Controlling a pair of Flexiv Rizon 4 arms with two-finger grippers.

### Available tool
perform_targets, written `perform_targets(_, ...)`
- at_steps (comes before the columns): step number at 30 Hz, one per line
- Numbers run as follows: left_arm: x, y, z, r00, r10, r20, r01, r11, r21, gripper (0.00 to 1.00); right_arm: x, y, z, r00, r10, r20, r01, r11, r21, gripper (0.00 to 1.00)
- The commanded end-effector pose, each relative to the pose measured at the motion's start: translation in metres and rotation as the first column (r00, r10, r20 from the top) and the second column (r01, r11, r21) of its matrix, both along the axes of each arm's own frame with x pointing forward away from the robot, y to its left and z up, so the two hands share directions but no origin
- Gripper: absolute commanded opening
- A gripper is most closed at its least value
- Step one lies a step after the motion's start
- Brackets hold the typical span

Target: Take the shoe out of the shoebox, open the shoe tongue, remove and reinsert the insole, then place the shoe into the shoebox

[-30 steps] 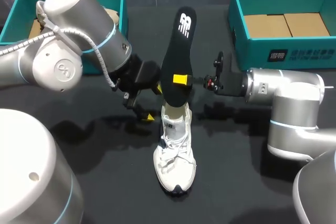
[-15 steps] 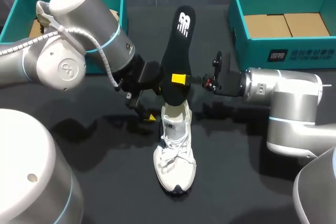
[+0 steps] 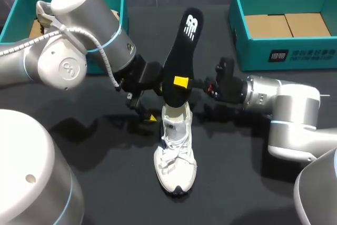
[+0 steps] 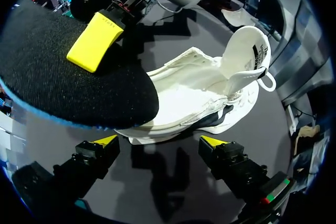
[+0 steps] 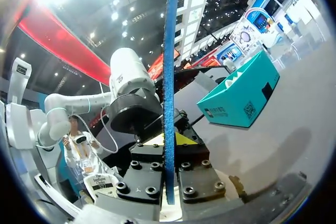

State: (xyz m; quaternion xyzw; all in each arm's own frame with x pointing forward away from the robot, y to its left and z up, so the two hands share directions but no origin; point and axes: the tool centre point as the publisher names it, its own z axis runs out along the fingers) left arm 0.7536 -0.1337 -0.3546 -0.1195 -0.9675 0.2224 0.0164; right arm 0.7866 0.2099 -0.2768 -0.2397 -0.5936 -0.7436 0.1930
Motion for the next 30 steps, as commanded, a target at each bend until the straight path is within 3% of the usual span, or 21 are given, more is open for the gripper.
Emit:
perform_targets(1,0.000,0.000,-0.001,1.000,-0.001,0.000,0.001,1.000,0.001,1.00,0.000,0.000,-0.005,1.000,0.003,0.014,-0.003,1.000,0.012,0.00)
perform_targets(17,0.000,0.000,-0.001,1.000,-0.001,0.000,0.001,1.000,0.001,1.00,0.007,0.005,-0.009,0.995,0.056,0.081,-0.056,0.998,0.005,0.00)
perform_targets(30,0.000,0.000,-0.001,1.000,-0.001,0.000,0.001,1.000,0.001,1.00,0.000,0.003,-0.018,0.991,0.082,0.105,-0.080,0.997,-0.019,0.00)
